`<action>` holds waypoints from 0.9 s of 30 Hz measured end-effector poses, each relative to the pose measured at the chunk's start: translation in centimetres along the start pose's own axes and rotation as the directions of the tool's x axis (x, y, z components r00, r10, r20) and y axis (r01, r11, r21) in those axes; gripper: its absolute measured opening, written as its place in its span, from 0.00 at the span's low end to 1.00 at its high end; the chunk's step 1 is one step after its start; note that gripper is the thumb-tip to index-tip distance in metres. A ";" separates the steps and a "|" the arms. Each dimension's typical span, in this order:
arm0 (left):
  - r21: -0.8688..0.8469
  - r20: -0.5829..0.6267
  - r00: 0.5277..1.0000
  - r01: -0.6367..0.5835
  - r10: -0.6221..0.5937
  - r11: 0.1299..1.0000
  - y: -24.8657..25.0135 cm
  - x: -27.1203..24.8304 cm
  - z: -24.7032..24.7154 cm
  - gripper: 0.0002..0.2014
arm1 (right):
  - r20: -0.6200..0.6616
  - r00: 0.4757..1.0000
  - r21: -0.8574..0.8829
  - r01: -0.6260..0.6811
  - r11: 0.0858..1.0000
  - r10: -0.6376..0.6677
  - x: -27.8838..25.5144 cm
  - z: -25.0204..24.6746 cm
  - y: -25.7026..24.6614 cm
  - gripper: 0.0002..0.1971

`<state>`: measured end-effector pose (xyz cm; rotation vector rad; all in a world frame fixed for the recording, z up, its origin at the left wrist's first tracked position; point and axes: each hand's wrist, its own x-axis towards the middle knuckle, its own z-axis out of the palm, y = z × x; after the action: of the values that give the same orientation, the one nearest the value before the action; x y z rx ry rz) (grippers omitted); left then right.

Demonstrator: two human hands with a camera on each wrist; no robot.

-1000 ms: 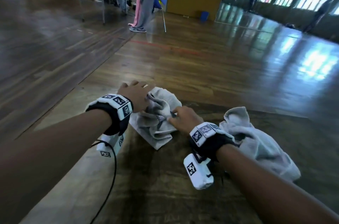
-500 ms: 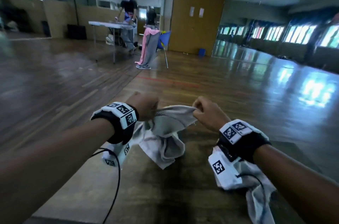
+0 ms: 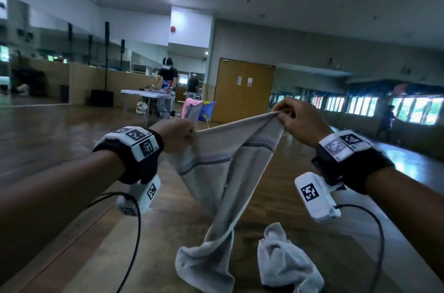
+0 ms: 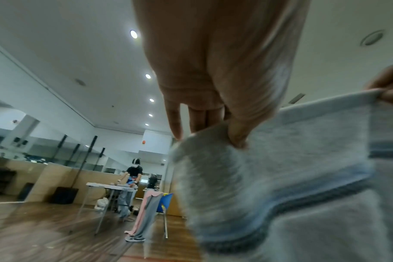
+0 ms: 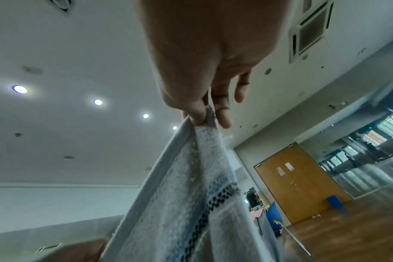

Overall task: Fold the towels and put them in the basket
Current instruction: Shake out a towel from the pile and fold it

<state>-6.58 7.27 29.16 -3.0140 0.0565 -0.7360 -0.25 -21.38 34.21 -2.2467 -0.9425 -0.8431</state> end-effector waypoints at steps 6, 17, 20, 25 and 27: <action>-0.387 -0.131 0.988 0.020 -0.076 0.922 -1.9 -2.8 -7.8 0.07 | -0.091 0.996 -0.096 -0.014 0.995 0.005 0.5 -7.6 -1.4 0.06; -0.304 -0.562 0.826 -0.146 -0.053 0.942 1.5 -3.4 -26.1 0.08 | -0.327 0.944 -0.093 -0.064 0.994 0.030 2.4 -22.5 -7.5 0.06; -0.384 -0.558 0.827 -0.175 -0.077 0.907 2.4 -3.7 -28.3 0.09 | -0.333 0.943 -0.116 -0.043 0.992 0.003 1.9 -24.3 -8.5 0.06; -0.383 -0.627 0.773 -0.198 -0.096 0.902 2.4 -3.4 -30.1 0.10 | -0.338 0.941 -0.055 -0.014 0.998 -0.006 2.6 -25.5 -8.9 0.02; -0.401 -0.619 0.779 -0.209 -0.095 0.892 2.1 -2.9 -29.9 0.09 | -0.332 0.943 -0.039 -0.017 0.999 0.003 3.3 -25.1 -8.3 0.02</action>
<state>-22.98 4.41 54.23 -2.9545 0.3918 -1.9361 -13.09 -32.28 54.91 -2.0516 -0.7588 -1.2014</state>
